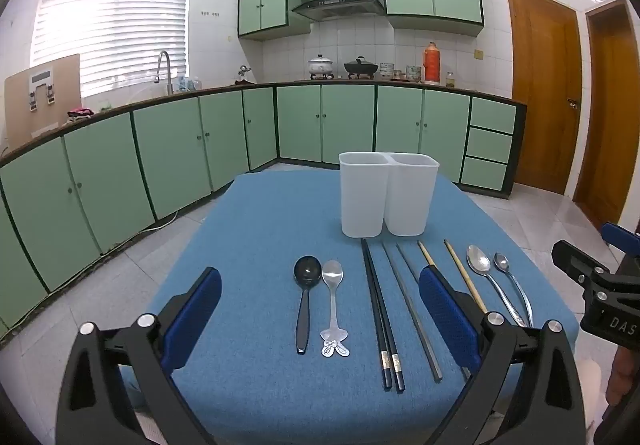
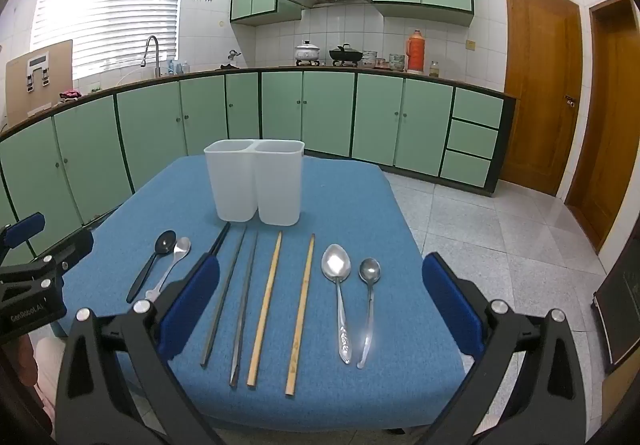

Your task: Organize utensils

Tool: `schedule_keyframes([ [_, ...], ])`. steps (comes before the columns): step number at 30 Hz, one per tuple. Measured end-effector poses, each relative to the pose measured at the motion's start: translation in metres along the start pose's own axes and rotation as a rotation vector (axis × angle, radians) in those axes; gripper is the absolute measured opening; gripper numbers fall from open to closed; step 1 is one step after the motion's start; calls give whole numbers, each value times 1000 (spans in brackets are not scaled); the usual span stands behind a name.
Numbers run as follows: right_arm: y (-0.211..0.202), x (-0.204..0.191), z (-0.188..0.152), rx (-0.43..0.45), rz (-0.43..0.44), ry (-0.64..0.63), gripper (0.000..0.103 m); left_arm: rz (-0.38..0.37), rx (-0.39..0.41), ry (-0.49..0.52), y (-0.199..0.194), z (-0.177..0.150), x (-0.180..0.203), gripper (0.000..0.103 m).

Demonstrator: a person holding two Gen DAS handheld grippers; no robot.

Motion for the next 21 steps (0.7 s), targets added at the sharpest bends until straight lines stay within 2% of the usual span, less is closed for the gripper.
schedule_keyframes([
  [21, 0, 0, 0, 1, 0, 1, 98, 3, 1, -2, -1, 0, -1, 97],
])
Point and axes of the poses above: each gripper's, at about its wrist camera, not at the fingertips, and y roughly the way its jaws point, x to its right, z to its top, the point moved 10 cm from there along y, roughly the way its jaws point, and after that the axes turned 1 degree about -x, right-handed, at the moved point
